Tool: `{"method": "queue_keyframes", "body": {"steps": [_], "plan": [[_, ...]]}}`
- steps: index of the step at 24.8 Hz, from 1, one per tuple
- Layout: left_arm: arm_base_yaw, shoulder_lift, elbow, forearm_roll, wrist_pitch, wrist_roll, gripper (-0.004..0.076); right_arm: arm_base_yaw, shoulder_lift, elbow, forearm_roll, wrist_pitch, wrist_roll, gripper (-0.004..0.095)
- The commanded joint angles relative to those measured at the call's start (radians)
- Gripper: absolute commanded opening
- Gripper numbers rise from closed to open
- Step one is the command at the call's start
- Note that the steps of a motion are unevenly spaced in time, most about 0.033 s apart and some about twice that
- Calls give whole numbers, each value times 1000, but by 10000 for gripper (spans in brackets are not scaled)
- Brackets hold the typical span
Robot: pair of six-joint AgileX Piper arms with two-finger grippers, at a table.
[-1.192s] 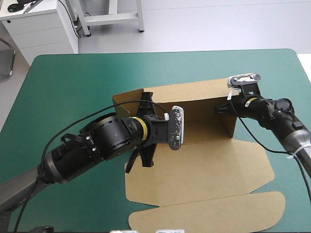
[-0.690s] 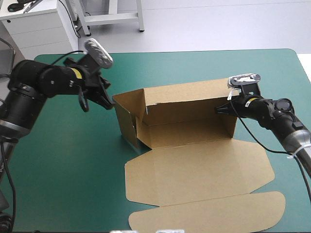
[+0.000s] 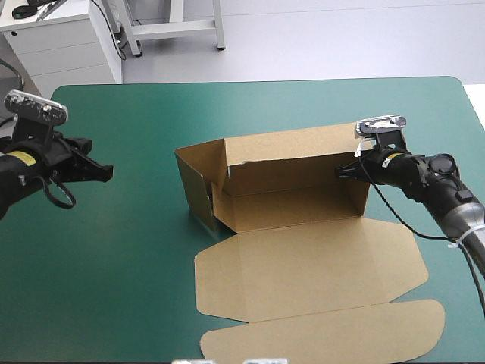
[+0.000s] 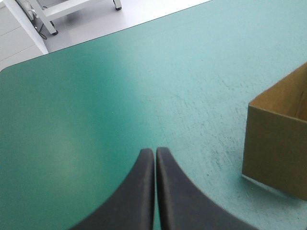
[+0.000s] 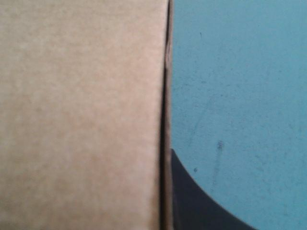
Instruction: Fold the box
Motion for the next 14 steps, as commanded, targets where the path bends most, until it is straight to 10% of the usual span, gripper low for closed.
{"method": "queue_keyframes", "body": {"steps": [1, 14], "plan": [[0, -86, 85, -19, -141, -17, -8, -10, -40, -30, -5, -21, -3, -15], [0, -203, 317, -19, -255, -10, -8, -1, -70, -214, 132, 396, -76, -14]]}}
